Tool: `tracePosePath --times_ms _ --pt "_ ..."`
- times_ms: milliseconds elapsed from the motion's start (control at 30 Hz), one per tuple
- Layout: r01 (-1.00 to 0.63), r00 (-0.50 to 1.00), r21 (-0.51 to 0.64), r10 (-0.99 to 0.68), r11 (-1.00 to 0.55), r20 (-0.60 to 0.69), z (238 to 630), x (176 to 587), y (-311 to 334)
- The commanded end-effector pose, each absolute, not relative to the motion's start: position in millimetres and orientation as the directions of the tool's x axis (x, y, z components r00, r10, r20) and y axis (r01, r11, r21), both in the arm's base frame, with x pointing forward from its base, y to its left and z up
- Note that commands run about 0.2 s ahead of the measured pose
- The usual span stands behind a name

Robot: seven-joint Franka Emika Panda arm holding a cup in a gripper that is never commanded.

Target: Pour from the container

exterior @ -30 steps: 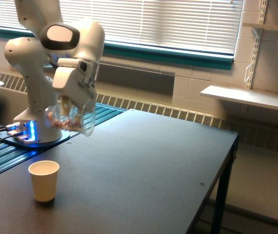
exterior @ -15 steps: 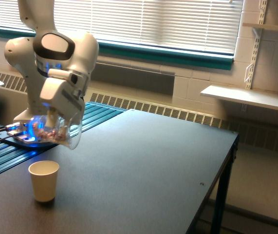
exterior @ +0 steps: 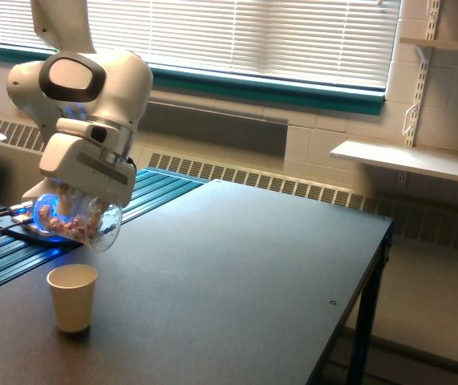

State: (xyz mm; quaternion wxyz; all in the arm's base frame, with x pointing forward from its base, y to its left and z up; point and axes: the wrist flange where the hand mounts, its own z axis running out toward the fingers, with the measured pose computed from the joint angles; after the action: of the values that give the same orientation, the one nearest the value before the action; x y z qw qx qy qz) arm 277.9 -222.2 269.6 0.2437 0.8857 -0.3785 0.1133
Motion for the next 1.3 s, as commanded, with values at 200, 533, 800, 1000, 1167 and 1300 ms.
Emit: tracePosePath --times_ms 200,533,800,1000,1167,1300 --pt "-0.724 0.685 0.388 -0.659 -0.570 0.310 260 243 -228" --pt "-0.757 0.640 0.360 -0.727 -0.545 0.248 263 236 -224" --pt "-0.772 0.620 0.345 -0.753 -0.535 0.221 274 244 -224" --pt "-0.782 0.591 0.355 -0.789 -0.512 0.165 274 239 -230" --pt "-0.771 0.597 0.360 -0.794 -0.526 0.118 268 238 -229" --pt "-0.769 0.587 0.367 -0.806 -0.523 0.081 268 241 -232"
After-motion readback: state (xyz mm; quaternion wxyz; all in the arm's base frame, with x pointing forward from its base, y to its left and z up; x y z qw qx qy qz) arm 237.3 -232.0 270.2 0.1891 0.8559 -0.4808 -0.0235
